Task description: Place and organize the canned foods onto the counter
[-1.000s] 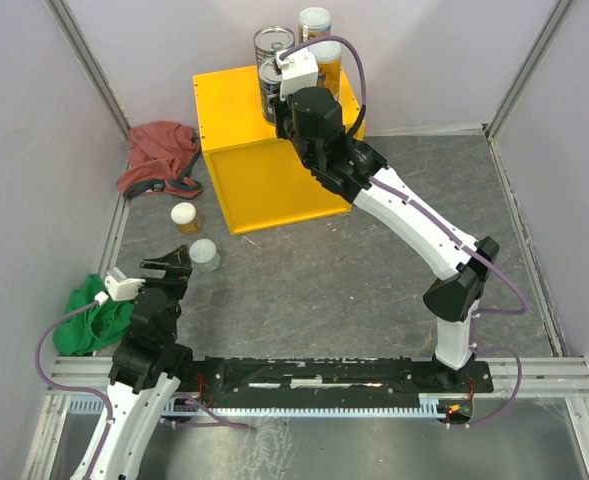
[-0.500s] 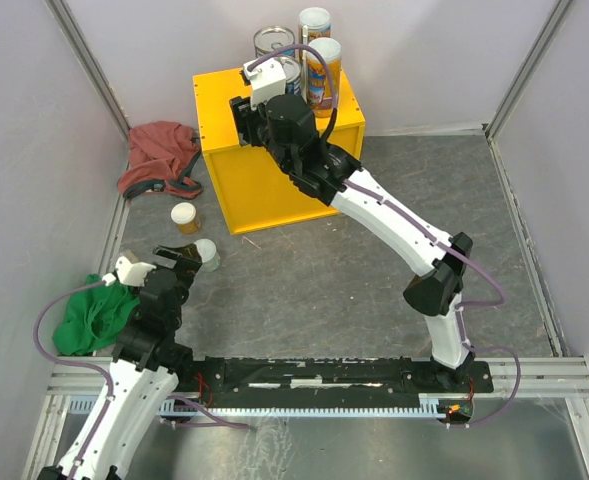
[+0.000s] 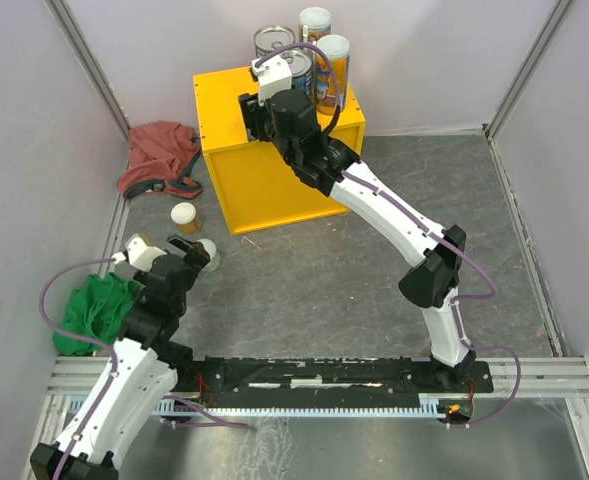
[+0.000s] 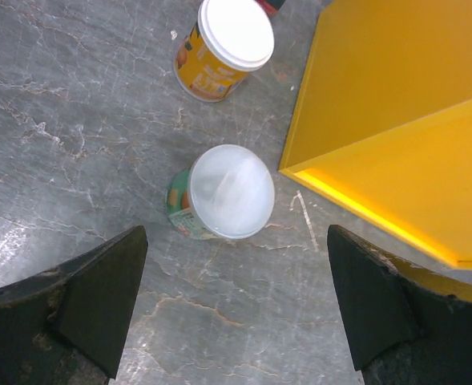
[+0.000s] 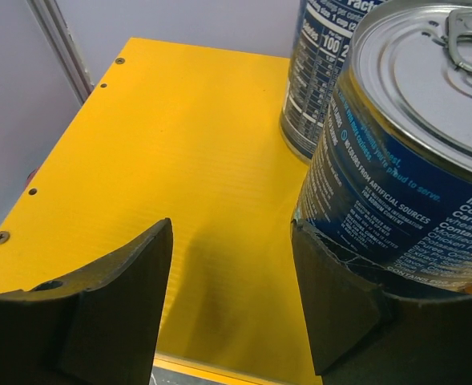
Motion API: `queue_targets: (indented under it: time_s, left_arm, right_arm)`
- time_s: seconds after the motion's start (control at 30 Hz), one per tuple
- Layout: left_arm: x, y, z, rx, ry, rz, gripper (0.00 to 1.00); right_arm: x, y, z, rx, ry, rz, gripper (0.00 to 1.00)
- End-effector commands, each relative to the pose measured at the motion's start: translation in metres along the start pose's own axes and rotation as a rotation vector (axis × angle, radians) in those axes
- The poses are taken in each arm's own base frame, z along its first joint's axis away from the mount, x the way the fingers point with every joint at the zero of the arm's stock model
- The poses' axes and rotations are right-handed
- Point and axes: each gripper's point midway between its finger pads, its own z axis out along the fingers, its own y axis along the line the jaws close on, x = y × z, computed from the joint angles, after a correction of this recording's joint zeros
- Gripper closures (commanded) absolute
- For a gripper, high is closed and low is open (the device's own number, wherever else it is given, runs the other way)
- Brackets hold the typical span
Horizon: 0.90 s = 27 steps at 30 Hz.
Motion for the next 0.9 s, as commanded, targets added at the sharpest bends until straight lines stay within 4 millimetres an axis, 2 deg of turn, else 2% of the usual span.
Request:
queue_targets:
  time_s: [0.0, 0.1, 0.3, 0.47, 0.6, 0.87]
  left_arm:
    - [-0.011, -0.020, 0.006, 0.043, -0.008, 0.115, 0.00]
    - [-0.004, -0.018, 0.014, 0.016, 0.022, 0.178, 0.00]
    - [0.015, -0.012, 0.027, -0.012, 0.078, 0.242, 0.01]
    - [0.026, -0.007, 0.034, -0.019, 0.091, 0.265, 0.01]
    - [0.034, -0.001, 0.042, -0.043, 0.105, 0.288, 0.01]
    - [0.048, 0.007, 0.055, -0.104, 0.142, 0.311, 0.01]
  right_arm:
    - [-0.041, -0.020, -0.006, 0.021, -0.095, 0.046, 0.30]
    - [-0.044, -0.009, -0.013, -0.041, -0.102, 0.055, 0.28]
    - [-0.057, 0.020, -0.039, -0.138, -0.135, 0.032, 0.27]
    - [-0.064, 0.034, -0.057, -0.181, -0.149, 0.030, 0.26]
    - [-0.067, 0.041, -0.071, -0.207, -0.156, 0.030, 0.25]
    - [-0.080, 0.042, -0.095, -0.230, -0.186, 0.035, 0.25]
